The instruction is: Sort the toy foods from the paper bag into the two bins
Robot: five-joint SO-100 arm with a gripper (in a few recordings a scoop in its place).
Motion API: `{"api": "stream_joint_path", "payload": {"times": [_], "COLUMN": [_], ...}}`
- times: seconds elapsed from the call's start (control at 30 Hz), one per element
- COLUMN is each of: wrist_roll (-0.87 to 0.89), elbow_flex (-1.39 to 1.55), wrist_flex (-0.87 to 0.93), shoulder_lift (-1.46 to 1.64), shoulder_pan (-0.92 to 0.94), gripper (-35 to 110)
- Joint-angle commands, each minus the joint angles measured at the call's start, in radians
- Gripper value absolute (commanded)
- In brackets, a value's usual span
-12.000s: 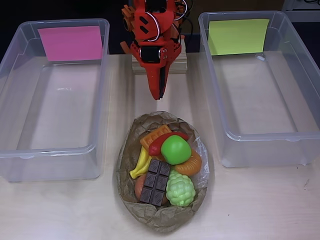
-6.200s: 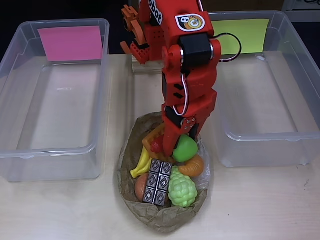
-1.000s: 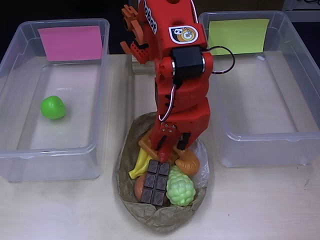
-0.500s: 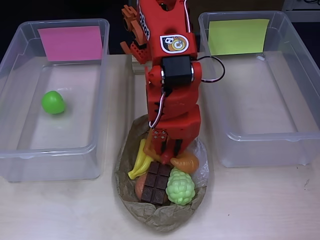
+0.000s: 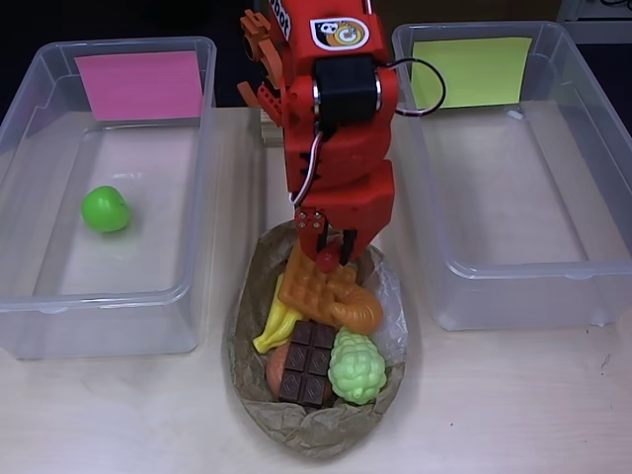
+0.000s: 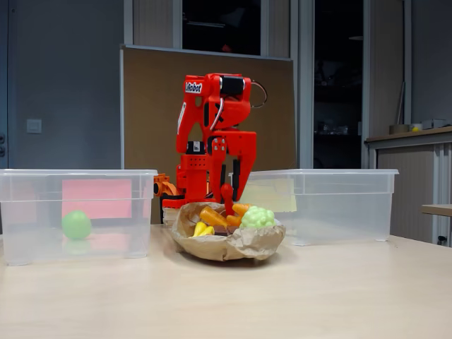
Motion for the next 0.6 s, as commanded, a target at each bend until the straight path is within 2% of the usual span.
{"api": "stream_joint_path", "payload": {"times": [0.0, 0.37, 0.57], "wrist_roll": [0.009, -0.058, -0.175], "elbow_flex": [0.008, -0.006, 0.043], "wrist_flex": [0.094, 0.287, 0.344], "shoulder_lift": [0.129, 0.402, 0.606], "shoulder_pan": [-0.009, 0.037, 0.183], "gripper": [3, 2, 3]}}
